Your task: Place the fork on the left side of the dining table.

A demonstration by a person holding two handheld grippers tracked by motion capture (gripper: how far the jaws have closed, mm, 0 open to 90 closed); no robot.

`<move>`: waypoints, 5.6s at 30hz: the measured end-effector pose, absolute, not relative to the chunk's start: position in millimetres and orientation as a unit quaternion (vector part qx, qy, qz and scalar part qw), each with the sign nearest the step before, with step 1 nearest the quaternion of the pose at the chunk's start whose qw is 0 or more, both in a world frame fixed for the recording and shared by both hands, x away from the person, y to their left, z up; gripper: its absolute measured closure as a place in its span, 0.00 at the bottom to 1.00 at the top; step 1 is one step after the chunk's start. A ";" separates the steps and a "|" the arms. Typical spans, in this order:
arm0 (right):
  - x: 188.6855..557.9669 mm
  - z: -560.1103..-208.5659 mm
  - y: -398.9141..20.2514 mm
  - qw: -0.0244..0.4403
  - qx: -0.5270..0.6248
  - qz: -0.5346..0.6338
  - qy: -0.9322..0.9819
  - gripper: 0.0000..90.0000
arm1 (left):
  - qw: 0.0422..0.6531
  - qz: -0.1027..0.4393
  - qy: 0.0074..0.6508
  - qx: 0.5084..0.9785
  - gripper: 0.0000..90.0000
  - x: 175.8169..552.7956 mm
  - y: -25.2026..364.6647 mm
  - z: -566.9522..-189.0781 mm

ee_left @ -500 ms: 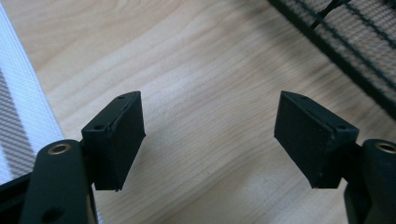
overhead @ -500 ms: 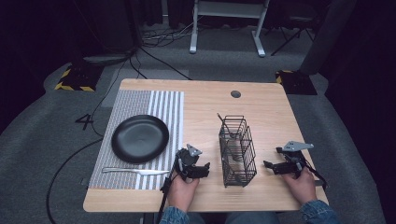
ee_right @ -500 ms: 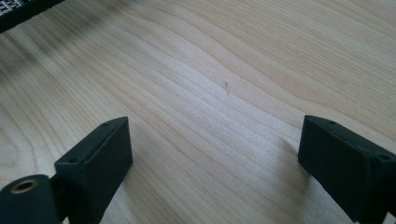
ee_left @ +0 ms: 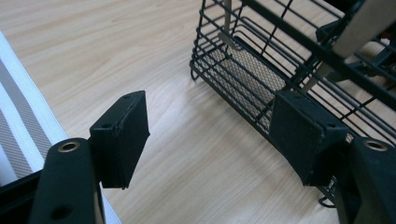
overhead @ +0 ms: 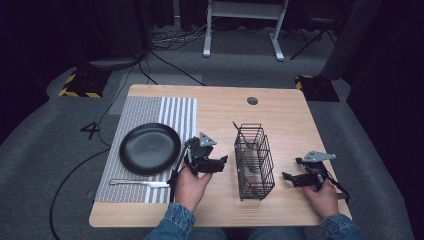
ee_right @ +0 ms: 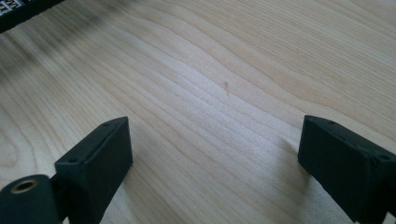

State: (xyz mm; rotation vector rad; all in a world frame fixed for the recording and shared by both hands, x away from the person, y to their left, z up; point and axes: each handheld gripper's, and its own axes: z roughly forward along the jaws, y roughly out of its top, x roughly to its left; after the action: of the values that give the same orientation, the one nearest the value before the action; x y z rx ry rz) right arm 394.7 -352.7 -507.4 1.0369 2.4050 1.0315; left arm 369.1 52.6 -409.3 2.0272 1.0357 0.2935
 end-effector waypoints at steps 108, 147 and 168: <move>394.4 -507.2 -352.9 0.164 0.363 0.363 0.843 0.13 | 0.513 0.102 0.340 0.782 0.96 410.9 44.5 -285.1; 394.6 -507.1 -352.5 0.164 0.363 0.363 0.842 0.13 | 0.518 0.166 0.413 0.731 0.96 458.0 152.1 -248.7; 394.8 -507.1 -352.6 0.164 0.364 0.363 0.842 0.14 | 0.504 0.180 0.500 0.681 0.96 509.1 223.4 -275.7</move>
State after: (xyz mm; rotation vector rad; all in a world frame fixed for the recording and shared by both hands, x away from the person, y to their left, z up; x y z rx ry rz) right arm 394.8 -352.6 -507.1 1.0377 2.3993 1.0348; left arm 509.1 223.4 -275.7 1.6438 1.2065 0.4357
